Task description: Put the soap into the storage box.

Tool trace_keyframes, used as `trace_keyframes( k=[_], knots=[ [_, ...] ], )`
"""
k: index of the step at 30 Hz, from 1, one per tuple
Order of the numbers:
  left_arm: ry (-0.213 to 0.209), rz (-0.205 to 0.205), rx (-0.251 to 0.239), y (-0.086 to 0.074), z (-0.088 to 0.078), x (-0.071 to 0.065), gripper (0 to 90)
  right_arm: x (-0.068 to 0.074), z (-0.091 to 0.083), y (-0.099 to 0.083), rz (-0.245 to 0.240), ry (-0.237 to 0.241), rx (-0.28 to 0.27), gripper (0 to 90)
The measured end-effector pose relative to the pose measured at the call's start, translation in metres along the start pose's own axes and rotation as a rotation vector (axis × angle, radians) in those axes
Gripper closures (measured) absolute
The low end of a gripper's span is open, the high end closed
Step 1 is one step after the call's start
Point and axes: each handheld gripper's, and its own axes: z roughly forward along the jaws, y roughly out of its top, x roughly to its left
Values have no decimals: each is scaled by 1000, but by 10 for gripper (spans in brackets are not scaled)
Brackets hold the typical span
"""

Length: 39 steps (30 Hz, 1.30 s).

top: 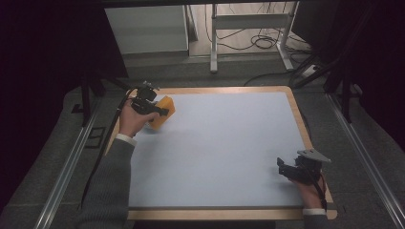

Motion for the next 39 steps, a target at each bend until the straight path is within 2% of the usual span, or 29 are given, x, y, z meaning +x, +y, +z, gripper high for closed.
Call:
trace_keyframes(
  k=[8, 12, 16, 20, 22, 29, 39],
  knots=[
    [11, -20, 8, 4, 6, 8, 612, -1, 1, -1, 0, 0, 5, 86],
    [13, -46, 3, 6, 7, 15, 612, -1, 1, -1, 1, 1, 6, 86],
    [27, -68, 3, 6, 7, 22, 612, -1, 1, -1, 2, 1, 8, 86],
    [61, -85, -3, 6, 7, 30, 612, -2, 2, -1, 3, -2, 7, 86],
    [66, -100, -5, 6, 7, 34, 612, -2, 1, -1, 6, -1, 7, 87],
    [88, -111, -28, 8, 8, 39, 612, -2, 2, -2, 10, -6, 12, 86],
    [103, -151, -17, 8, 19, 54, 612, -4, 3, -3, 16, -8, 17, 86]
  ],
)
